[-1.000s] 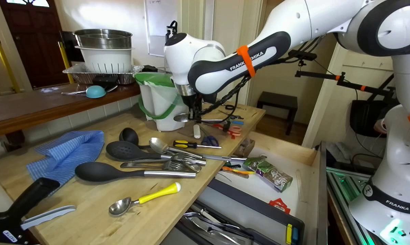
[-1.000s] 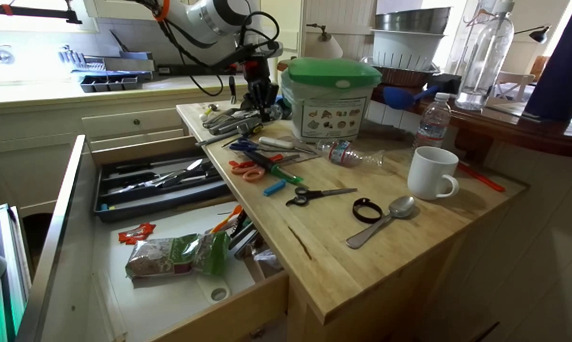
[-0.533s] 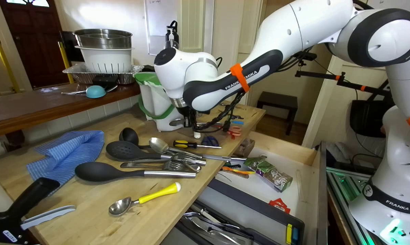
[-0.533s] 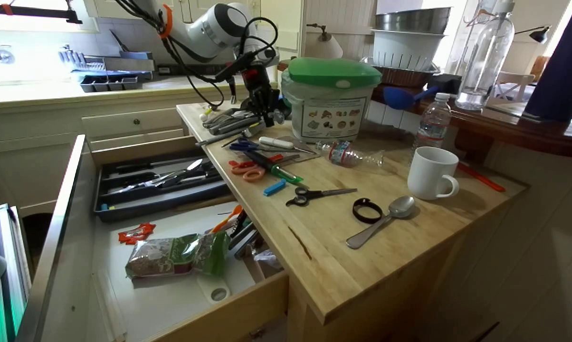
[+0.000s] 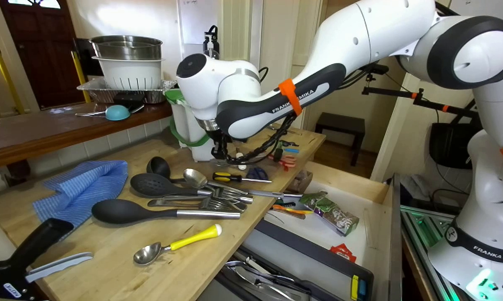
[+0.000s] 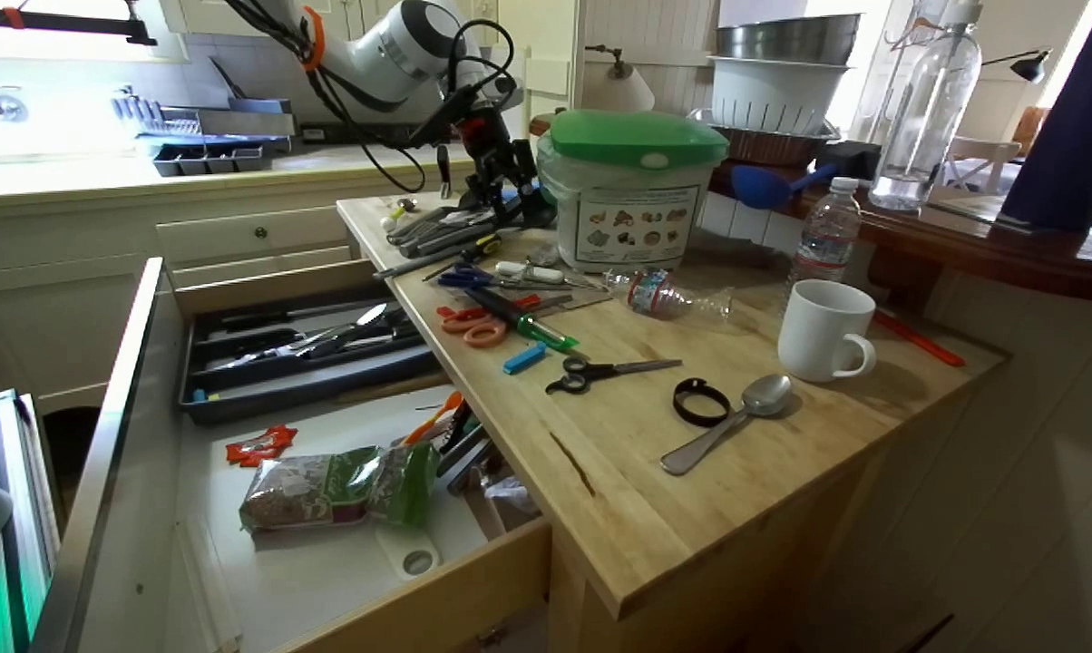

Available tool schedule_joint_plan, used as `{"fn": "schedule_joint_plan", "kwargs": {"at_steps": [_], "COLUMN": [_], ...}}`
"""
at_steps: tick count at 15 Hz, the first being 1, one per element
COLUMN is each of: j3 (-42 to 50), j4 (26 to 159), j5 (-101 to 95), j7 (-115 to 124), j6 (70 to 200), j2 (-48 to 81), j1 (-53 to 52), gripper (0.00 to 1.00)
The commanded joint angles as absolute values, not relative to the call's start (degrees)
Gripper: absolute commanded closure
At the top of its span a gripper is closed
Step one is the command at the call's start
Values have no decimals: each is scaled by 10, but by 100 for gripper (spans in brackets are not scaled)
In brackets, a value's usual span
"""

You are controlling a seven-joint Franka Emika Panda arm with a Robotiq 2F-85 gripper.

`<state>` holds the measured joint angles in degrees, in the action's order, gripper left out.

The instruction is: Put the spoon on the desk

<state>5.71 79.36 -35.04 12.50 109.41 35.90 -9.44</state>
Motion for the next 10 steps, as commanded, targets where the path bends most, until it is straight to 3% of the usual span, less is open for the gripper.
{"fn": "schedule_joint_plan", "kwargs": {"at_steps": [1, 6, 10], "j3": [52, 17, 3], "j4": [788, 774, 760], "j5": [-346, -308, -320], "j7": [176, 268, 320], "j6": [1052, 937, 927], "j2": [305, 231, 212], "j1": [-126, -166, -170], "gripper": [2, 0, 0]}}
